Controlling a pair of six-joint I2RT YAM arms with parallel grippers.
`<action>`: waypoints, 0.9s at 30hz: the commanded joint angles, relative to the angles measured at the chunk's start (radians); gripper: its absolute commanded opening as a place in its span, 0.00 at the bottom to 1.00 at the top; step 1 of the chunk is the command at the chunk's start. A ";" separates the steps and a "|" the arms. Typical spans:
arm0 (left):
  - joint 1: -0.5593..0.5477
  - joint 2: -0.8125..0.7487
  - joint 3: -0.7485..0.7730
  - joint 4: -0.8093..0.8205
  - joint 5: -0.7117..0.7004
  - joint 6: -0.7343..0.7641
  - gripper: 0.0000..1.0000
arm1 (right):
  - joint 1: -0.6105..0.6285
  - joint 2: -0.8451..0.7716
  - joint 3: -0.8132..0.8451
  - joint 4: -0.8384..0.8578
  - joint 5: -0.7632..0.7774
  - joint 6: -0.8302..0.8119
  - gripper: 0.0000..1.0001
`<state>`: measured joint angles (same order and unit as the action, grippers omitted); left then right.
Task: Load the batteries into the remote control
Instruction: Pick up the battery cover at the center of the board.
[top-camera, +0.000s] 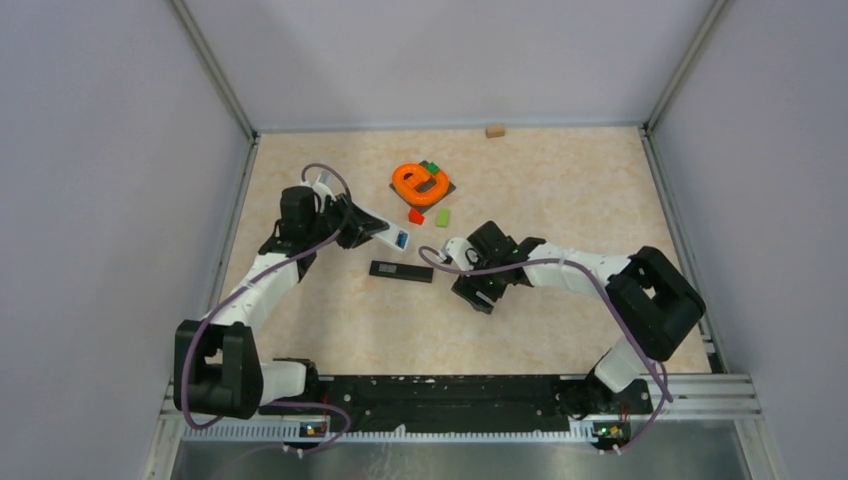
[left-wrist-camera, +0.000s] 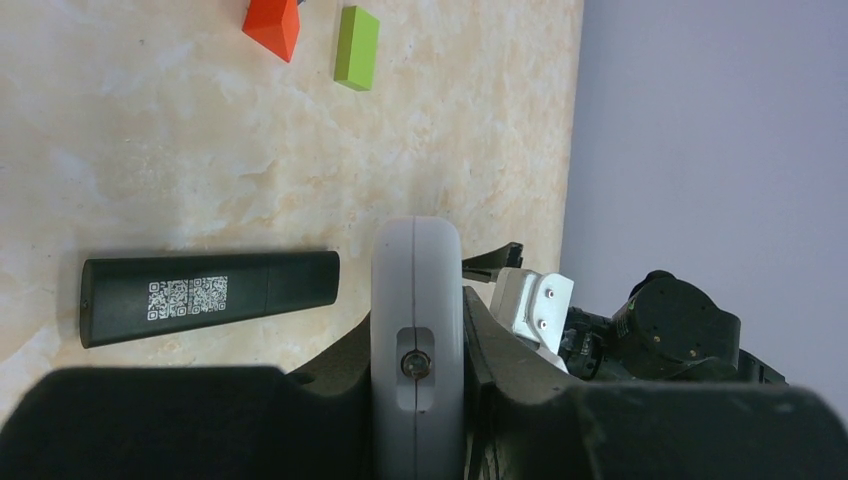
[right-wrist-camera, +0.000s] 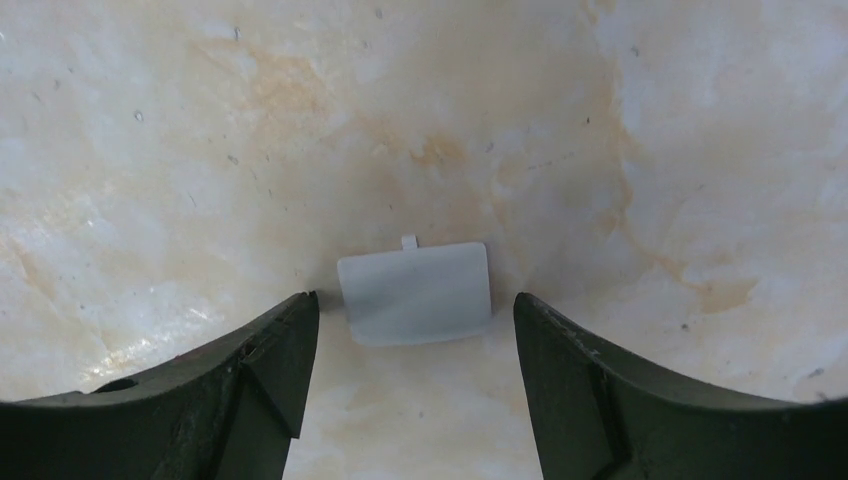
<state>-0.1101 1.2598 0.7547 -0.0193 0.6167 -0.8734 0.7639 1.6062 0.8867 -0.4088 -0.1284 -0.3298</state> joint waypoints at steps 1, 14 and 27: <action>0.010 -0.010 0.021 0.052 0.015 -0.009 0.00 | 0.021 0.028 0.048 0.001 -0.003 -0.019 0.71; 0.012 -0.017 0.009 0.056 0.035 -0.010 0.00 | 0.036 0.009 0.072 -0.026 0.085 0.015 0.63; 0.012 -0.032 0.002 0.057 0.037 -0.013 0.00 | 0.037 0.036 0.087 -0.126 0.001 -0.017 0.64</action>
<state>-0.1040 1.2591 0.7547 -0.0132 0.6327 -0.8875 0.7883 1.6371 0.9367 -0.4889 -0.0990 -0.3252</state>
